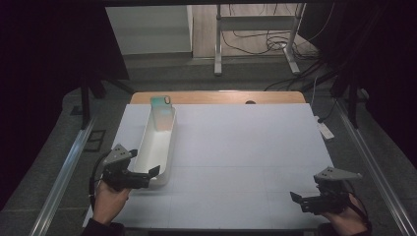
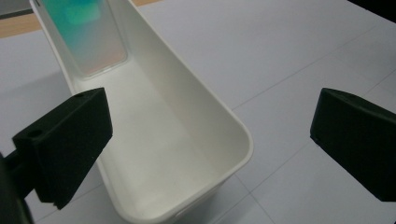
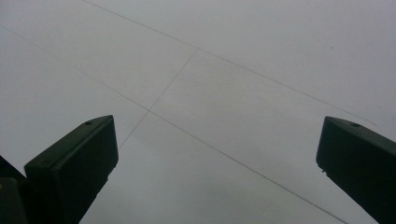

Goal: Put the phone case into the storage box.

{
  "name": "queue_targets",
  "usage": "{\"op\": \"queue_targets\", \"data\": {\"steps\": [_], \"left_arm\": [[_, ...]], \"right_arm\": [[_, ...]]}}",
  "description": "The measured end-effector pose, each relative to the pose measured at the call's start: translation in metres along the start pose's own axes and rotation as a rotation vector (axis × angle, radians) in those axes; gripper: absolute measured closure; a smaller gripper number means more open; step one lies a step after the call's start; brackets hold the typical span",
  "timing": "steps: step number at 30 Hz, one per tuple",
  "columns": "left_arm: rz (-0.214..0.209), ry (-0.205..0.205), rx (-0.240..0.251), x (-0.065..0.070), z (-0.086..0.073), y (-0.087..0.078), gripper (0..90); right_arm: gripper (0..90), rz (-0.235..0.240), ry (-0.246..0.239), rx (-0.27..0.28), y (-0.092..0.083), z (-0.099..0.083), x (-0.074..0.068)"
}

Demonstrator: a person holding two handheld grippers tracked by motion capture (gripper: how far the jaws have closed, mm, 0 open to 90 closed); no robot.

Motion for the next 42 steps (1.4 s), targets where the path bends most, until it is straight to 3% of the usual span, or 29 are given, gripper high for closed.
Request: {"op": "queue_targets", "data": {"steps": [22, 42], "left_arm": [[0.060, 0.002, -0.027, 0.003, -0.020, -0.027, 0.0], [0.098, 0.021, -0.095, 0.009, -0.036, -0.039, 0.0]], "right_arm": [[0.0, -0.004, -0.002, -0.002, 0.000, 0.000, 0.000], [0.0, -0.006, -0.005, -0.004, 0.000, 0.000, -0.001]]}}
Point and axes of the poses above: each handheld gripper's, and its own axes: y roughly forward along the jaws, z roughly out of its top, x roughly to its right, the point moved 1 cm from there along y, roughly forward along the jaws, and after that the axes turned 15 degrees about x, right-handed, at the moved point
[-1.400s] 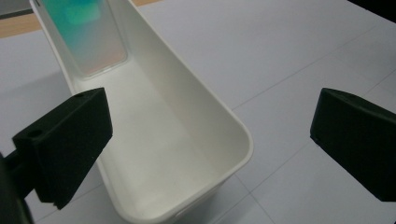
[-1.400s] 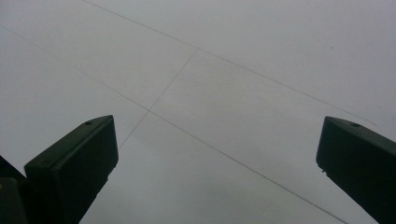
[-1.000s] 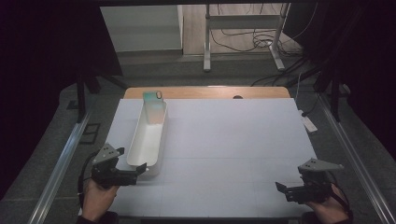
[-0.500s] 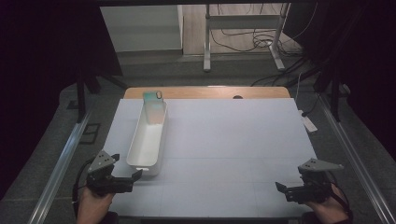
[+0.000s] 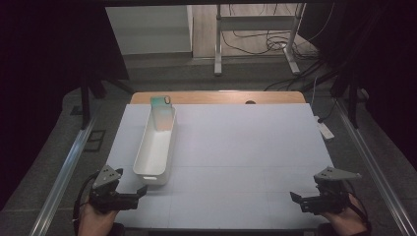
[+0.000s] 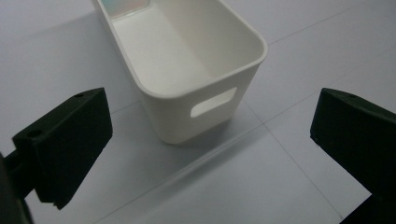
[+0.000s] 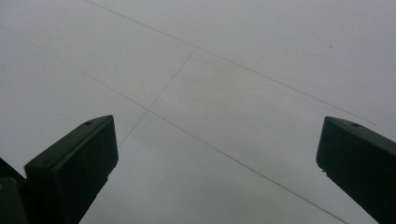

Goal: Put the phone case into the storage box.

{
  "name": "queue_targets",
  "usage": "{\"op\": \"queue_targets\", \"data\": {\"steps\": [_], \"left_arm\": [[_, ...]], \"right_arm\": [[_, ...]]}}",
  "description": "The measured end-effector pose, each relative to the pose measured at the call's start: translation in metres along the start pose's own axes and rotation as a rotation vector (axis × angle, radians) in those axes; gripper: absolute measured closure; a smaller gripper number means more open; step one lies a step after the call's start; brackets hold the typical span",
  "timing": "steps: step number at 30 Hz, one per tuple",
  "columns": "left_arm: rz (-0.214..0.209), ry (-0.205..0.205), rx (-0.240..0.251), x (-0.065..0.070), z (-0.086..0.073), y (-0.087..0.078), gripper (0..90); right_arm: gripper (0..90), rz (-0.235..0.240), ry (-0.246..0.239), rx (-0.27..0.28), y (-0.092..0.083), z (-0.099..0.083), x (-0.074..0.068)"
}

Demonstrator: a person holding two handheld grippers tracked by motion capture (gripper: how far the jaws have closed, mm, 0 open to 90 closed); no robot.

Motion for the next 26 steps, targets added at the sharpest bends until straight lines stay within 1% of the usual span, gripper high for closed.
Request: {"op": "queue_targets", "data": {"steps": [5, 13, 16, 22, 26], "left_arm": [[0.011, 0.003, -0.018, 0.0002, -0.0031, -0.0015, 0.0], [0.025, -0.004, -0.049, -0.0003, -0.0082, -0.0022, 0.0], [0.029, -0.007, -0.049, -0.0006, -0.0084, -0.0026, 0.0], [0.039, 0.001, -0.075, 0.0001, -0.0091, 0.0001, 0.0], [0.041, -0.008, -0.072, -0.0009, -0.0088, 0.0002, 0.0]], "right_arm": [[0.0, -0.001, 0.000, -0.002, 0.0001, 0.0000, -0.0001], [0.0, -0.001, 0.000, -0.004, 0.0003, 0.0000, -0.0002], [0.0, -0.001, 0.000, -0.005, 0.0003, 0.0000, -0.0002], [0.0, 0.001, -0.003, -0.004, 0.0005, 0.0000, -0.0007], [0.0, 0.000, -0.007, -0.006, 0.0006, -0.0002, -0.0005]]}}
Point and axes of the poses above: each handheld gripper's, and its own axes: y roughly forward along the jaws, z roughly out of its top, x roughly to its right, the point moved 1 cm from there along y, roughly forward along the jaws, and after that the axes turned 15 degrees about x, right-handed, at the moved point
